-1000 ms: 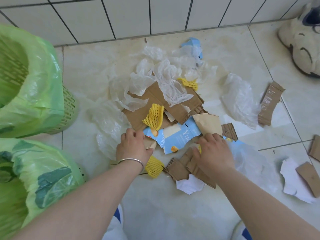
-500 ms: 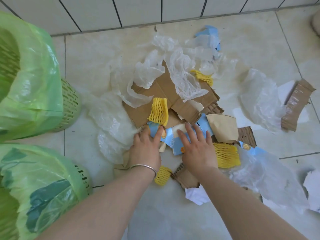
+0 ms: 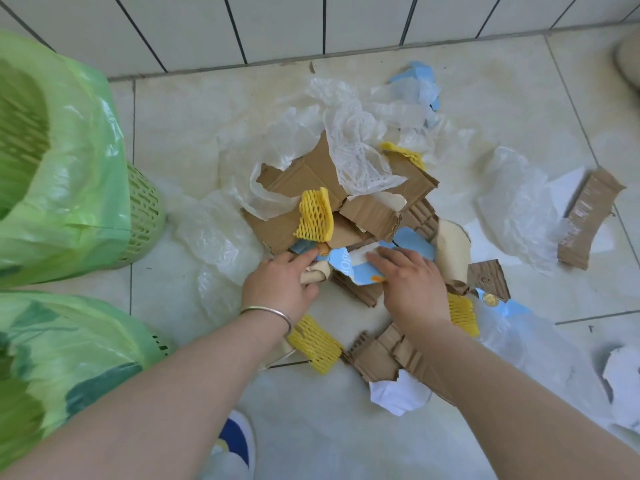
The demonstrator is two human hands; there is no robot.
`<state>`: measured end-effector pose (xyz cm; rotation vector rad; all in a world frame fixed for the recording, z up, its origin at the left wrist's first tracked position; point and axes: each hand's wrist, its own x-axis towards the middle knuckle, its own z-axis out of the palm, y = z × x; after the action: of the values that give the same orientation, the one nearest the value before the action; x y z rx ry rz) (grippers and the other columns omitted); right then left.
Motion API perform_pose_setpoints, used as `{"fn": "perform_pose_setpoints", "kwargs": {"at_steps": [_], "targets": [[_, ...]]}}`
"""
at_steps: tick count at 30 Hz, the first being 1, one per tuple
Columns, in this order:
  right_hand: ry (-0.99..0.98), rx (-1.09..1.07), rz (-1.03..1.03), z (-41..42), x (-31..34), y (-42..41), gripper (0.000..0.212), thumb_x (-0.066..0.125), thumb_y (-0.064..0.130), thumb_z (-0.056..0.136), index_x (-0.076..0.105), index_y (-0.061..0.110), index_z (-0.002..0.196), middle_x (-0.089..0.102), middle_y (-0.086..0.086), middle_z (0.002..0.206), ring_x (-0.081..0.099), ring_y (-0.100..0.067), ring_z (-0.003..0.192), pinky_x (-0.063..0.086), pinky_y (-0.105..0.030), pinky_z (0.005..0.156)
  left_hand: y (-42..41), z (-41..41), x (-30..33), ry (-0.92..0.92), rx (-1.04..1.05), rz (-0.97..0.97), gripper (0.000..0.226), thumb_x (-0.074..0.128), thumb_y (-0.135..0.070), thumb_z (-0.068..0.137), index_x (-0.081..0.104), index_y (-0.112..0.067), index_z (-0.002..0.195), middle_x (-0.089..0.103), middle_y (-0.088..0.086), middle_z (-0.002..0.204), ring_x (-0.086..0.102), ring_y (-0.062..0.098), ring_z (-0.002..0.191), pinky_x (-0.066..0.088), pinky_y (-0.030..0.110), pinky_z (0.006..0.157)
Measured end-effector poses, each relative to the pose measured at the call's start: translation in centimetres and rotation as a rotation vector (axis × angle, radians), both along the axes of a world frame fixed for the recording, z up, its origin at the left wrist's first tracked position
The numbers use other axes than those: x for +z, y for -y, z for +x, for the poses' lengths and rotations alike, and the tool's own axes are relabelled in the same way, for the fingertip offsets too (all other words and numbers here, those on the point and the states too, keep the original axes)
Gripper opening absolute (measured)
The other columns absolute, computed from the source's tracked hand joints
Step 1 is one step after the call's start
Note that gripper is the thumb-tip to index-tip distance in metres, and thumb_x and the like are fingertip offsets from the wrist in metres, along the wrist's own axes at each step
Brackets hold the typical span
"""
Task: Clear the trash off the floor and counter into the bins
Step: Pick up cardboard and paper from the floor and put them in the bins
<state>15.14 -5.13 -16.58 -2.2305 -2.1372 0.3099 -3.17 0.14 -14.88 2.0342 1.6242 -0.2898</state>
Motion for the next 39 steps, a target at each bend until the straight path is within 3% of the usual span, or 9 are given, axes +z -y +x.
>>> {"fn": "perform_pose_setpoints", "kwargs": {"at_steps": [5, 10, 15, 20, 27, 29, 33, 36, 39], "targets": [[-0.286, -0.204, 0.034, 1.3, 3.4, -0.3, 0.041, 0.047, -0.001, 0.078, 0.073, 0.017, 0.103, 0.074, -0.007, 0.095, 0.066, -0.033, 0.084, 0.052, -0.038, 0.073, -0.7, -0.1, 1.3, 0.205, 0.137, 0.153, 0.04, 0.06, -0.025, 0.08, 0.061, -0.035, 0.119, 0.06, -0.009, 0.12, 0.047, 0.024, 0.107, 0.045, 0.034, 0.083], [-0.543, -0.525, 0.014, 2.6, 7.6, -0.3, 0.025, 0.05, 0.018, 0.095, 0.063, 0.014, 0.117, 0.067, -0.011, 0.094, 0.059, -0.03, 0.095, 0.043, -0.033, 0.074, -0.7, 1.4, 3.5, 0.376, 0.203, 0.137, 0.021, 0.066, -0.026, 0.077, 0.068, -0.02, 0.097, 0.069, 0.005, 0.092, 0.059, 0.027, 0.095, 0.048, 0.035, 0.078], [-0.875, -0.905, 0.197, 5.8, 9.7, -1.0, 0.008, 0.055, 0.018, 0.092, 0.051, 0.018, 0.097, 0.053, 0.011, 0.077, 0.052, -0.005, 0.068, 0.039, -0.016, 0.054, -0.5, 2.7, 5.1, 0.494, 0.335, 0.079, 0.024, 0.067, -0.03, 0.076, 0.06, -0.007, 0.081, 0.057, 0.006, 0.065, 0.051, 0.026, 0.064, 0.044, 0.032, 0.062], [-1.001, -1.2, 0.124, 9.1, 7.4, -0.7, 0.028, 0.062, 0.026, 0.087, 0.058, 0.012, 0.111, 0.062, -0.008, 0.108, 0.058, -0.028, 0.094, 0.051, -0.045, 0.091, -0.7, 4.0, 4.7, 0.565, 0.522, -0.027, 0.03, 0.067, -0.021, 0.076, 0.044, -0.015, 0.057, 0.041, -0.001, 0.055, 0.035, 0.018, 0.053, 0.031, 0.019, 0.043], [-0.813, -1.188, -0.189, 8.3, 2.9, -0.8, 0.039, 0.062, 0.031, 0.086, 0.06, 0.005, 0.115, 0.063, -0.011, 0.112, 0.058, -0.034, 0.104, 0.048, -0.042, 0.093, -1.1, 6.6, 2.4, 0.697, 0.709, -0.235, 0.019, 0.07, -0.016, 0.077, 0.057, -0.021, 0.063, 0.06, 0.009, 0.074, 0.055, 0.022, 0.071, 0.044, 0.031, 0.067], [-0.705, -1.103, -0.243, 7.8, 2.4, -1.1, 0.035, 0.06, 0.031, 0.087, 0.06, 0.004, 0.109, 0.062, -0.013, 0.115, 0.057, -0.033, 0.101, 0.048, -0.038, 0.085, -0.9, 6.9, 1.7, 0.693, 0.716, -0.277, 0.019, 0.072, -0.017, 0.077, 0.058, -0.024, 0.066, 0.064, 0.01, 0.081, 0.06, 0.025, 0.078, 0.048, 0.035, 0.074], [-0.372, -0.847, -0.344, 7.3, 1.6, -1.3, 0.043, 0.057, 0.032, 0.088, 0.054, 0.011, 0.126, 0.04, -0.008, 0.138, 0.042, -0.033, 0.124, 0.04, -0.036, 0.093, -0.8, 6.7, 0.6, 0.689, 0.767, -0.33, 0.018, 0.076, -0.019, 0.074, 0.059, -0.026, 0.072, 0.068, 0.013, 0.094, 0.065, 0.033, 0.095, 0.052, 0.047, 0.091], [-0.365, -0.869, -0.348, 7.4, 1.4, -1.5, 0.049, 0.063, 0.032, 0.085, 0.052, 0.014, 0.129, 0.033, -0.01, 0.14, 0.043, -0.035, 0.123, 0.041, -0.037, 0.095, -0.9, 6.4, 0.3, 0.707, 0.799, -0.375, 0.018, 0.078, -0.022, 0.068, 0.062, -0.026, 0.074, 0.07, 0.011, 0.095, 0.065, 0.033, 0.097, 0.051, 0.051, 0.093], [-0.408, -0.895, -0.429, 7.8, 1.6, -1.8, 0.042, 0.065, 0.034, 0.082, 0.058, 0.015, 0.118, 0.053, -0.013, 0.127, 0.053, -0.035, 0.112, 0.046, -0.04, 0.096, -0.7, 6.2, 0.4, 0.737, 0.822, -0.414, 0.021, 0.074, -0.012, 0.076, 0.06, -0.027, 0.073, 0.065, 0.0, 0.081, 0.062, 0.028, 0.089, 0.051, 0.048, 0.095]]}}
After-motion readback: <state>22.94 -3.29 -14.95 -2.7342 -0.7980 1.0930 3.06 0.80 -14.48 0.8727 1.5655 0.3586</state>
